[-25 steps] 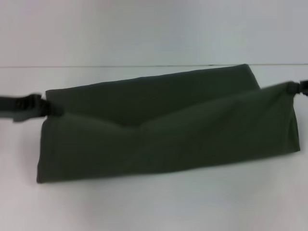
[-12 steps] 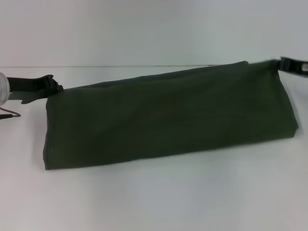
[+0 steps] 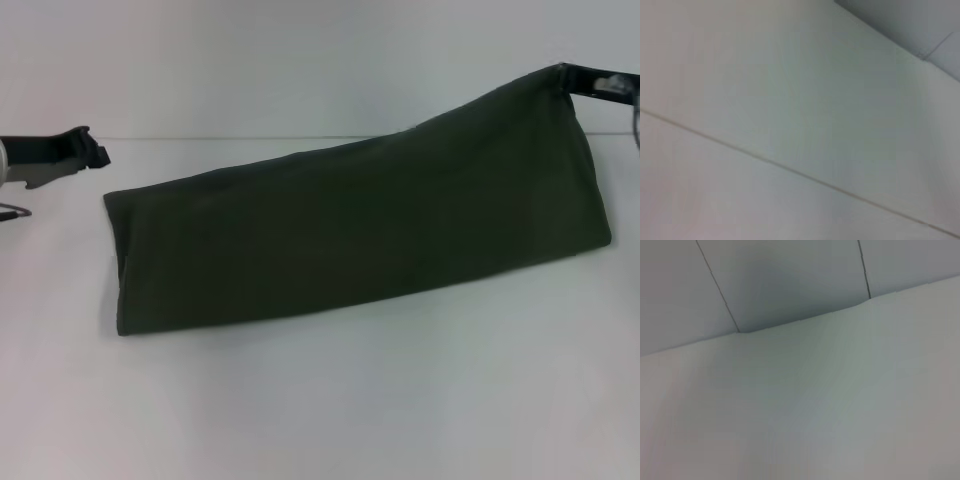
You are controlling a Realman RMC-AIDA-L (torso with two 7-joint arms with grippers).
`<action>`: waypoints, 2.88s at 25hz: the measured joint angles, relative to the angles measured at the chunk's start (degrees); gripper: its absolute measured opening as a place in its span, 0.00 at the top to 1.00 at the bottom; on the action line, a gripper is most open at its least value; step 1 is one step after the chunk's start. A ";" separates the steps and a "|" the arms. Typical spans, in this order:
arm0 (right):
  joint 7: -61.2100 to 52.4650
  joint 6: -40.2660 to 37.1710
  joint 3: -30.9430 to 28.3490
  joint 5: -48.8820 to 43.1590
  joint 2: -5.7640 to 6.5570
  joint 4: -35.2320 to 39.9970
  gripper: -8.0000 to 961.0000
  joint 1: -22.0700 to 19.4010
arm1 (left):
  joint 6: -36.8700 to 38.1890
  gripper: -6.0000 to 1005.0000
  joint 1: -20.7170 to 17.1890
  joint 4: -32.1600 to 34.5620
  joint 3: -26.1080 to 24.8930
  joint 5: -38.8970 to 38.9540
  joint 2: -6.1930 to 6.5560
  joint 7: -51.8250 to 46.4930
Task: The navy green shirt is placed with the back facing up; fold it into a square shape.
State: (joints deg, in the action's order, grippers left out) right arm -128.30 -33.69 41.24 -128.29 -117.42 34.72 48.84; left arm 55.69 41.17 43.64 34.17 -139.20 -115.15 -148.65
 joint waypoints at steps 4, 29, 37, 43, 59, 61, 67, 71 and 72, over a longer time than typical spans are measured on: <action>0.31 6.61 3.05 -0.16 -0.76 -2.80 0.95 1.40 | -2.40 0.98 0.57 -0.20 0.58 -0.37 -0.55 0.39; -0.48 17.15 9.79 -0.12 2.35 -9.90 0.79 7.31 | -3.41 0.97 0.55 0.35 1.22 0.27 -2.68 2.96; -5.87 -19.03 3.45 10.68 3.24 13.64 0.47 -7.28 | 8.48 0.96 -4.76 2.35 0.09 11.72 -1.67 6.02; 0.83 -41.40 -1.75 26.07 5.07 10.22 0.20 -17.38 | 29.74 0.86 -11.11 -2.36 -10.99 25.97 -1.16 14.70; 7.19 -46.82 -5.08 29.45 4.90 2.28 0.14 -20.51 | 27.95 0.32 -21.50 -10.42 -14.26 24.66 -5.07 7.94; 7.37 -46.69 -5.04 29.45 4.91 2.27 0.14 -20.41 | 27.80 0.19 -22.25 -10.08 -14.40 23.55 -5.31 6.87; 7.90 -46.59 -5.03 29.45 4.81 2.03 0.14 -20.31 | 25.10 0.13 -22.62 -10.23 -14.27 22.24 -5.63 5.68; 7.98 -46.43 -5.25 29.45 4.77 1.71 0.14 -20.26 | 21.82 0.13 -21.37 -11.25 -13.13 21.30 -5.55 4.87; 7.99 -46.34 -5.23 29.46 4.74 1.70 0.14 -20.27 | 21.23 0.13 -21.04 -11.43 -13.00 20.92 -5.48 4.67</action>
State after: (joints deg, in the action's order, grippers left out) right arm -120.31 -80.03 36.01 -98.82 -112.68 36.42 28.58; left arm 76.92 20.12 32.21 21.17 -118.29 -120.63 -143.98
